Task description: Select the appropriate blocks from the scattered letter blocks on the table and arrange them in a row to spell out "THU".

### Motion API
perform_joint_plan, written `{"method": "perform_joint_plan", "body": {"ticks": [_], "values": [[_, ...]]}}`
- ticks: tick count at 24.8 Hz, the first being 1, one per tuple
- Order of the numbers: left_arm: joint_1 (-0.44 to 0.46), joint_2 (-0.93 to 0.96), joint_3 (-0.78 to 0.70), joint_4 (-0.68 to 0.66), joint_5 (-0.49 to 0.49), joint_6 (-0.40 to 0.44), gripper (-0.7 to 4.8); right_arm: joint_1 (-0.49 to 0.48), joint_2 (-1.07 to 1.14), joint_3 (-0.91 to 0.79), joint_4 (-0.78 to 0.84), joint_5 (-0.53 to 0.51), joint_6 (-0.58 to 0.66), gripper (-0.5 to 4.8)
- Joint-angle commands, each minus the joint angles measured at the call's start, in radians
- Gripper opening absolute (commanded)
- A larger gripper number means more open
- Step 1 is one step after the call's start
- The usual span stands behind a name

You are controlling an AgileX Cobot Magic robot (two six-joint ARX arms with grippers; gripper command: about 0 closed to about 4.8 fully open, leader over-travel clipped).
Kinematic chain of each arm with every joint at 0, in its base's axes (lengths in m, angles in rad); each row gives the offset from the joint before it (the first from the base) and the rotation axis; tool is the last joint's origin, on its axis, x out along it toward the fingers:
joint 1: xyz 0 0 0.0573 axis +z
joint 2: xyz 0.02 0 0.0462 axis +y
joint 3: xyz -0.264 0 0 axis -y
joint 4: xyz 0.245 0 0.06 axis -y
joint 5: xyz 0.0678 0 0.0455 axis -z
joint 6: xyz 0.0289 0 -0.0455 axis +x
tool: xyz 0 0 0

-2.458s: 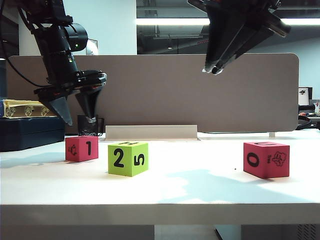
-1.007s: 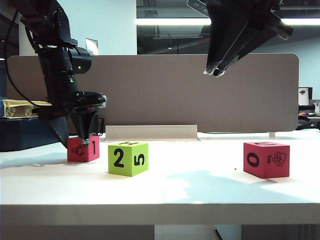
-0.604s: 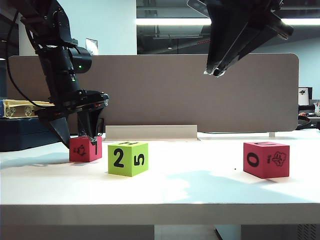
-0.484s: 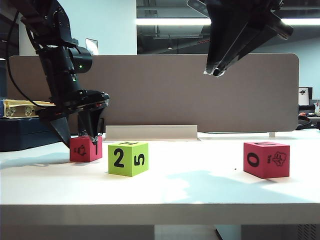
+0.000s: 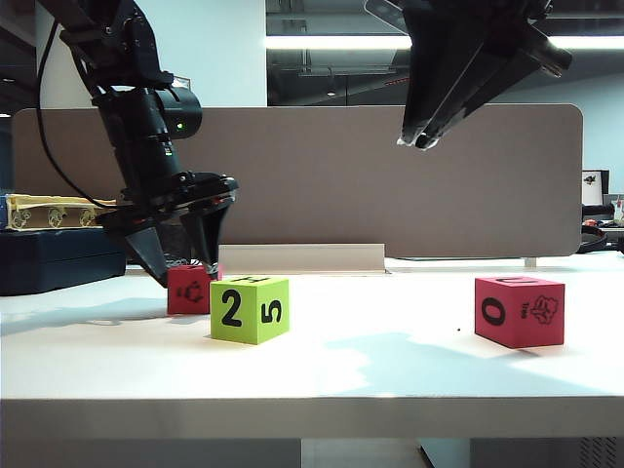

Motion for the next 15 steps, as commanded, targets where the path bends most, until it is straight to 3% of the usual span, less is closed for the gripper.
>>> {"method": "perform_joint_plan", "body": {"ticks": [1, 5, 11, 13, 15], "values": [[-0.005, -0.002, 0.001, 0.002, -0.002, -0.006, 3.45, 0.000, -0.003, 0.004, 0.005, -0.001, 0.001, 0.54], [-0.005, -0.002, 0.001, -0.009, -0.059, -0.008, 3.45, 0.000, -0.003, 0.004, 0.004, -0.001, 0.002, 0.54], [-0.005, -0.009, 0.002, -0.095, -0.286, -0.009, 3.45, 0.000, -0.003, 0.004, 0.003, -0.001, 0.002, 0.54], [-0.005, -0.029, 0.002, -0.172, -0.265, -0.021, 3.45, 0.000, -0.003, 0.004, 0.005, 0.003, 0.002, 0.54], [-0.005, -0.054, 0.001, -0.233, -0.160, -0.027, 3.45, 0.000, -0.003, 0.004, 0.006, 0.031, 0.002, 0.54]]}}
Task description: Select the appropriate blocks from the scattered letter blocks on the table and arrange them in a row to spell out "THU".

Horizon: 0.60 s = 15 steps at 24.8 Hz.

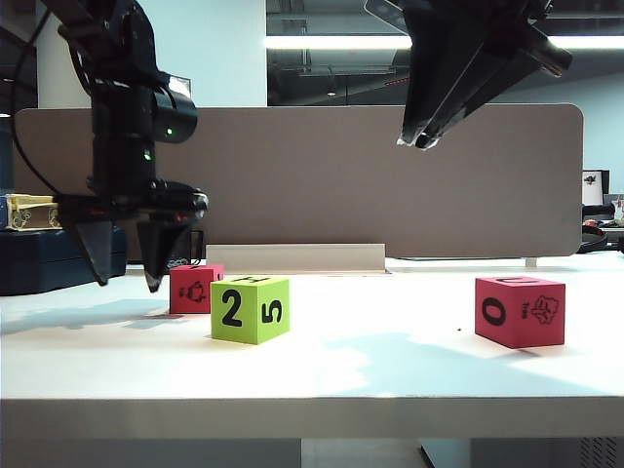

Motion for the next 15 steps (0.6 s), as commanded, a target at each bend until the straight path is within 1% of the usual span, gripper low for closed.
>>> {"method": "perform_joint_plan", "body": {"ticks": [1, 2, 3, 5, 6, 9, 10, 12, 15], "values": [[-0.004, -0.045, 0.001, -0.090, 0.213, -0.010, 3.45, 0.000, -0.003, 0.004, 0.007, 0.060, 0.002, 0.54], [-0.006, -0.051, 0.001, -0.101, 0.283, -0.010, 3.45, 0.000, -0.003, 0.004, 0.008, 0.068, 0.001, 0.54], [-0.010, -0.054, 0.001, -0.106, 0.328, -0.010, 3.45, 0.000, -0.003, 0.004, 0.010, 0.069, 0.001, 0.54], [-0.027, -0.056, 0.001, -0.111, 0.394, -0.010, 3.45, 0.000, -0.003, 0.004, 0.015, 0.068, 0.002, 0.54], [-0.040, -0.055, 0.001, -0.111, 0.401, -0.010, 3.45, 0.000, -0.003, 0.004, 0.017, 0.068, 0.002, 0.54], [-0.100, -0.055, 0.001, -0.095, 0.391, -0.002, 3.45, 0.000, -0.003, 0.004, 0.020, 0.067, 0.002, 0.54], [-0.143, -0.055, 0.001, -0.074, 0.388, 0.017, 3.44, 0.000, -0.003, 0.004, 0.019, 0.067, 0.002, 0.54], [-0.198, -0.053, 0.001, -0.042, 0.314, 0.013, 3.44, 0.000, -0.003, 0.004, 0.008, 0.065, 0.009, 0.54], [-0.240, -0.053, 0.001, -0.023, 0.207, 0.009, 3.44, 0.000, -0.003, 0.004, -0.011, 0.065, 0.009, 0.54]]}}
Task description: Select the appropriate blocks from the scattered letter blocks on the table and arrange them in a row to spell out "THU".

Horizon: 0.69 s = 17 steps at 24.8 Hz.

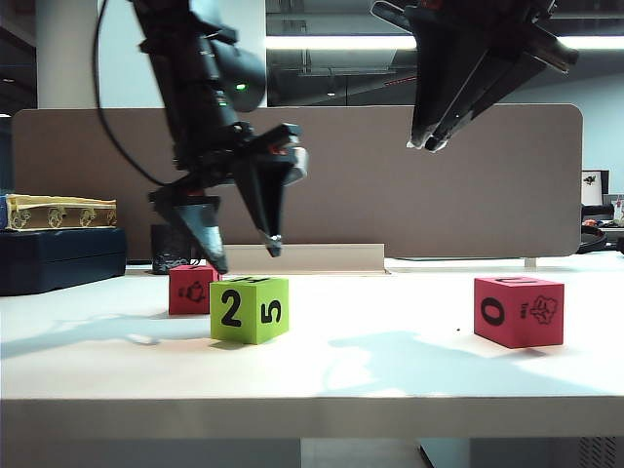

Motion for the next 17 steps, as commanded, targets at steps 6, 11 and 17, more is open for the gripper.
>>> {"method": "perform_joint_plan", "body": {"ticks": [6, 11, 17], "values": [[-0.060, -0.001, 0.001, 0.068, -0.195, -0.015, 3.44, 0.001, -0.003, 0.005, -0.039, 0.001, 0.005, 0.54], [-0.063, 0.000, 0.000, 0.068, -0.176, -0.046, 3.44, 0.001, -0.003, 0.005, -0.038, 0.001, 0.005, 0.54], [-0.069, 0.001, -0.013, 0.076, -0.099, -0.056, 3.44, 0.001, -0.003, 0.005, -0.035, 0.002, 0.005, 0.54]]}}
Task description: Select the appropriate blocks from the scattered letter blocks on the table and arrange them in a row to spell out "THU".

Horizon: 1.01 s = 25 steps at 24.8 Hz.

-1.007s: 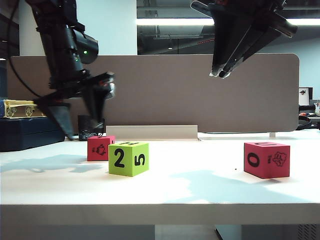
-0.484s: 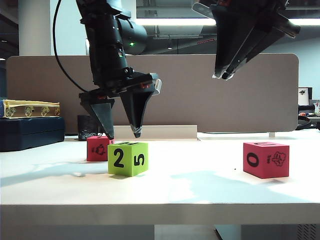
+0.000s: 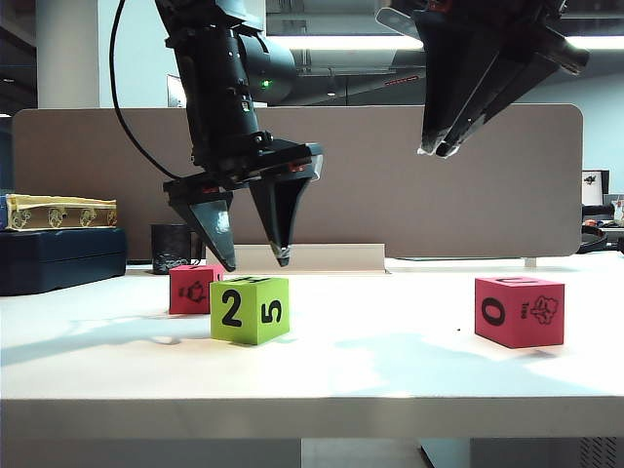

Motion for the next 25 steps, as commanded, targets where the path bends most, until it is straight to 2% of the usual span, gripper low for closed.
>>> {"method": "perform_joint_plan", "body": {"ticks": [1, 8, 16, 22, 25], "values": [[-0.014, 0.000, -0.013, 0.007, 0.023, -0.011, 3.44, 0.001, -0.003, 0.005, 0.008, 0.002, 0.003, 0.54], [-0.025, 0.008, -0.053, 0.024, -0.043, -0.010, 3.44, 0.001, -0.003, 0.005, 0.011, 0.001, 0.003, 0.54], [-0.039, 0.008, -0.052, 0.026, -0.043, -0.010, 3.44, 0.001, -0.003, 0.005, 0.014, 0.001, 0.003, 0.54], [-0.081, 0.008, -0.048, 0.030, -0.058, 0.001, 3.44, 0.001, -0.003, 0.005, 0.018, 0.001, 0.003, 0.54], [-0.092, 0.008, -0.048, 0.027, -0.121, 0.002, 3.44, 0.001, -0.003, 0.005, 0.013, 0.001, 0.004, 0.54]]}}
